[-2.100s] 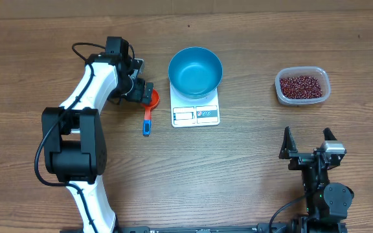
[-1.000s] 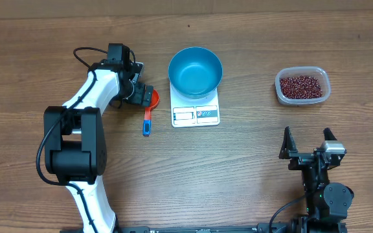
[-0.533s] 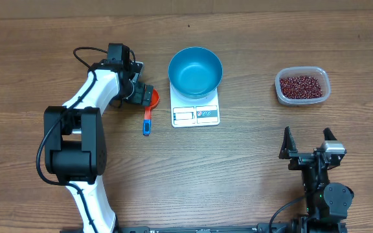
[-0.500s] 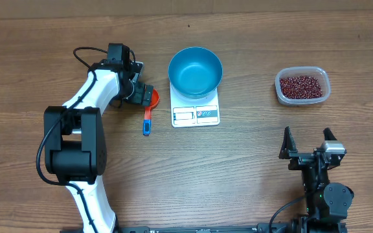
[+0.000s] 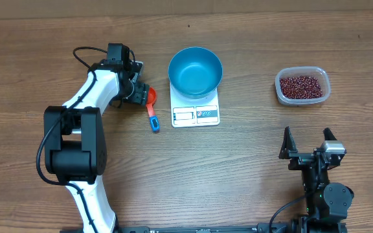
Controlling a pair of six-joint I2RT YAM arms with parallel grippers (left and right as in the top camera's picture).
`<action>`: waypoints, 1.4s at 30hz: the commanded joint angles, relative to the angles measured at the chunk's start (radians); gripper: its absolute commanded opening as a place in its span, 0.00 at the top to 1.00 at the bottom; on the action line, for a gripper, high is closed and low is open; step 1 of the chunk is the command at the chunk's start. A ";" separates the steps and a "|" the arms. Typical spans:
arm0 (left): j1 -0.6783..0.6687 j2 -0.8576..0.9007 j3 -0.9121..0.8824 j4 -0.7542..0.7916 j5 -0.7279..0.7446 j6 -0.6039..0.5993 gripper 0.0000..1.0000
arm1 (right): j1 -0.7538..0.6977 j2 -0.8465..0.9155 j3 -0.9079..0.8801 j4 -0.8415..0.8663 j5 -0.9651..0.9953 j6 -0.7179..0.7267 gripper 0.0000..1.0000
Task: Scoop item into bowl and weigh 150g on scale
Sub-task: 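Lower the left gripper and grasp the red scoop's cup rim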
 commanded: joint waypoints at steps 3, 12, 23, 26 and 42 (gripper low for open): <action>0.000 0.013 -0.021 -0.004 0.007 -0.002 0.33 | 0.005 -0.010 -0.010 0.004 0.009 0.002 0.00; 0.000 0.013 -0.021 -0.005 0.007 -0.002 0.54 | 0.005 -0.010 -0.010 0.004 0.009 0.002 0.00; 0.000 0.013 -0.021 -0.011 0.007 -0.002 0.76 | 0.005 -0.010 -0.010 0.004 0.009 0.002 0.00; 0.000 0.013 -0.021 -0.012 0.007 -0.002 0.80 | 0.005 -0.010 -0.010 0.004 0.009 0.002 0.00; 0.000 0.012 -0.019 -0.036 0.008 -0.003 0.96 | 0.005 -0.010 -0.010 0.004 0.009 0.002 0.00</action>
